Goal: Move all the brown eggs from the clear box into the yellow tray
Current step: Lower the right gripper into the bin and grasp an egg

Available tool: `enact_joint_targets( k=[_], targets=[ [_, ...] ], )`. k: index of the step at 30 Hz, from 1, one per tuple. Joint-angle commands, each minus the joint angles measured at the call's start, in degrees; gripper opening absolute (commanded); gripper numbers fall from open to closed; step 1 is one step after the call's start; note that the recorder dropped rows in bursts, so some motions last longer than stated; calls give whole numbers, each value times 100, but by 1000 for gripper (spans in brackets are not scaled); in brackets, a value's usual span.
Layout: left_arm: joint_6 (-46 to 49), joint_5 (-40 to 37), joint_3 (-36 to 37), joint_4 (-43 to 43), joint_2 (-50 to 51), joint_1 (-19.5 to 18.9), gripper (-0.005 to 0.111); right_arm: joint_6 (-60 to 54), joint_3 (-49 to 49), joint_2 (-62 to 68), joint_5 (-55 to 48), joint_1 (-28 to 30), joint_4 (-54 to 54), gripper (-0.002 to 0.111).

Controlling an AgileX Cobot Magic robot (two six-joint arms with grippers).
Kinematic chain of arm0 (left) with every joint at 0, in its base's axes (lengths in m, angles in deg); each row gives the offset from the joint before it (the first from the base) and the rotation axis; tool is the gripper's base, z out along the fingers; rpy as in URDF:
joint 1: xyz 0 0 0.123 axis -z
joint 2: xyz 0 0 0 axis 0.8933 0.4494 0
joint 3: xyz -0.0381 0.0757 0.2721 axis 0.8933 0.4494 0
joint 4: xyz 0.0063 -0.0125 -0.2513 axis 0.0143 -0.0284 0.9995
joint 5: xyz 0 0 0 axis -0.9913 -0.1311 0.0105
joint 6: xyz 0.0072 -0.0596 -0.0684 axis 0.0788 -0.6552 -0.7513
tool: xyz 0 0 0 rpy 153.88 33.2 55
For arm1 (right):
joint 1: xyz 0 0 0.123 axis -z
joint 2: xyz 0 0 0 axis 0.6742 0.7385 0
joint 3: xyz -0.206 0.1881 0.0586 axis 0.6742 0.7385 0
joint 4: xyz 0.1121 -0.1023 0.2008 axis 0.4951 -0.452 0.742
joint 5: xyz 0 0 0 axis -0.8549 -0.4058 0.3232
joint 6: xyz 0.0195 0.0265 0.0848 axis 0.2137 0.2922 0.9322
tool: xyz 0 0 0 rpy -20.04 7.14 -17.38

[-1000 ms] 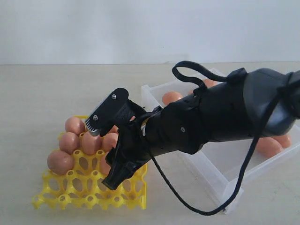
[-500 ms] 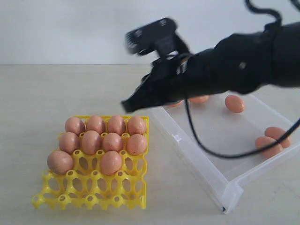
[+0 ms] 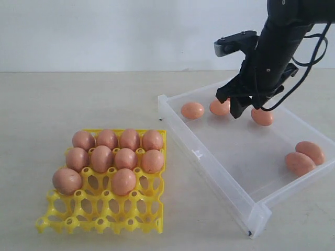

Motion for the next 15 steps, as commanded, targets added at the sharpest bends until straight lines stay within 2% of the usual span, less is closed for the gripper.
enact_joint_targets(
  k=[1, 9, 15],
  targets=[
    [-48, 36, 23, 16, -15, 22, 4, 125, -397, 321, 88, 24, -211, 49],
    [-48, 36, 23, 16, -15, 22, 4, 733, -462, 689, 255, 36, -1412, 49],
    [-48, 36, 23, 16, -15, 22, 4, 876, -462, 767, 592, 36, -1680, 49]
  ],
)
